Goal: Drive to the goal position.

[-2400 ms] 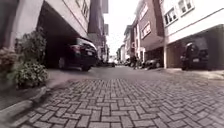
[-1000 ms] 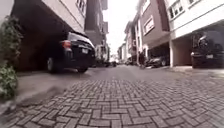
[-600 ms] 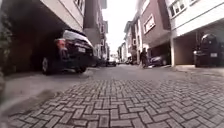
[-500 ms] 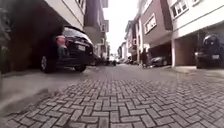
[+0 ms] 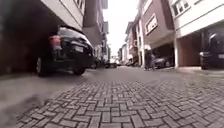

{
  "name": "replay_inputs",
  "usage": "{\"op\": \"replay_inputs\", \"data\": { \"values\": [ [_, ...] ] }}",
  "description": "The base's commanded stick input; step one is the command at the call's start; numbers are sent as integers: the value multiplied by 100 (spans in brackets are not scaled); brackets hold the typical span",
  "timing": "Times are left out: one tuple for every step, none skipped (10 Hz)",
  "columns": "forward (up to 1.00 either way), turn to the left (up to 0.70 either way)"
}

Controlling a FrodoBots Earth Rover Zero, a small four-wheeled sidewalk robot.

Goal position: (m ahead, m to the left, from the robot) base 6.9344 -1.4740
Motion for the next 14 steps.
{"op": "replay_inputs", "data": {
  "values": [
    [69, 3],
    [69, 3],
    [69, 3],
    [69, 3],
    [69, 3],
    [69, 3],
    [69, 3],
    [69, 3],
    [69, 3],
    [69, 3],
    [69, 3],
    [69, 3],
    [69, 3],
    [69, 3]
  ]
}}
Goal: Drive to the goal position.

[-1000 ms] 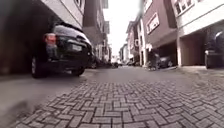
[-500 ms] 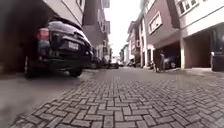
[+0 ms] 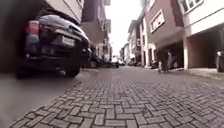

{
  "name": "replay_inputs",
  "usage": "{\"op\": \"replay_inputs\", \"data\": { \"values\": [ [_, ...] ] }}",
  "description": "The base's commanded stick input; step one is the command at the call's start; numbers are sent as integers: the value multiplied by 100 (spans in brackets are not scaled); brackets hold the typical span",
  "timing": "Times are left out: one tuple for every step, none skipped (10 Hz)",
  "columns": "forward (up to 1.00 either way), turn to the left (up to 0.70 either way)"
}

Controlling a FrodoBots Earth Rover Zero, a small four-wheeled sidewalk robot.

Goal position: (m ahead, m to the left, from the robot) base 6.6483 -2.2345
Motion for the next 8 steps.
{"op": "replay_inputs", "data": {
  "values": [
    [69, 3],
    [69, 3],
    [69, 3],
    [69, 3],
    [69, 3],
    [69, 3],
    [69, 3],
    [69, 3]
  ]
}}
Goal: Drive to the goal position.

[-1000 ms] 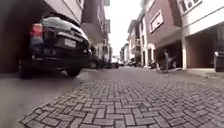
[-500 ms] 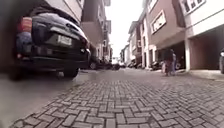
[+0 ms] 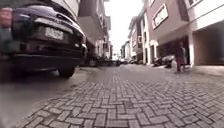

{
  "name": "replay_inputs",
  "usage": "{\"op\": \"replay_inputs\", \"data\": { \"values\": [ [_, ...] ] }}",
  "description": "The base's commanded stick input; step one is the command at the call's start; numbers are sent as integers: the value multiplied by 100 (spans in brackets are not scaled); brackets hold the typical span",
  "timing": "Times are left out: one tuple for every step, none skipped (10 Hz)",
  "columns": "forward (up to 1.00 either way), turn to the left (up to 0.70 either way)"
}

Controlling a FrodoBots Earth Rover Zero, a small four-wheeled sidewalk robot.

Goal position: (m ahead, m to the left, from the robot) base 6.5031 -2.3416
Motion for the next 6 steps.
{"op": "replay_inputs", "data": {
  "values": [
    [69, 3],
    [69, 3],
    [69, 3],
    [69, 3],
    [69, 3],
    [69, 3]
  ]
}}
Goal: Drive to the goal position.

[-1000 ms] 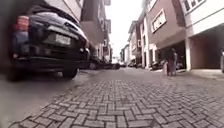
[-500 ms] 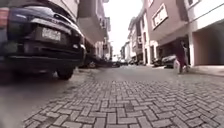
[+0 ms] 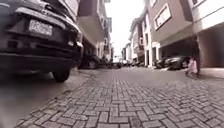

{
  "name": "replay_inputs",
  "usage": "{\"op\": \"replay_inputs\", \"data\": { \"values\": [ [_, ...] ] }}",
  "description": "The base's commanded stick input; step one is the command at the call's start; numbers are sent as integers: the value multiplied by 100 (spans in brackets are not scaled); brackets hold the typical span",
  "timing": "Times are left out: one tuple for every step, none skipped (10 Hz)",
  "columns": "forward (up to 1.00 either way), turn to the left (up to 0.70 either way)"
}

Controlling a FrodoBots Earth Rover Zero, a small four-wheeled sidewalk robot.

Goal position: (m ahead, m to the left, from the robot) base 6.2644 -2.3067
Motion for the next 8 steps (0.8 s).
{"op": "replay_inputs", "data": {
  "values": [
    [69, 3],
    [69, -5],
    [69, -28],
    [69, -34],
    [69, -35],
    [69, -35],
    [69, -35],
    [69, -7]
  ]
}}
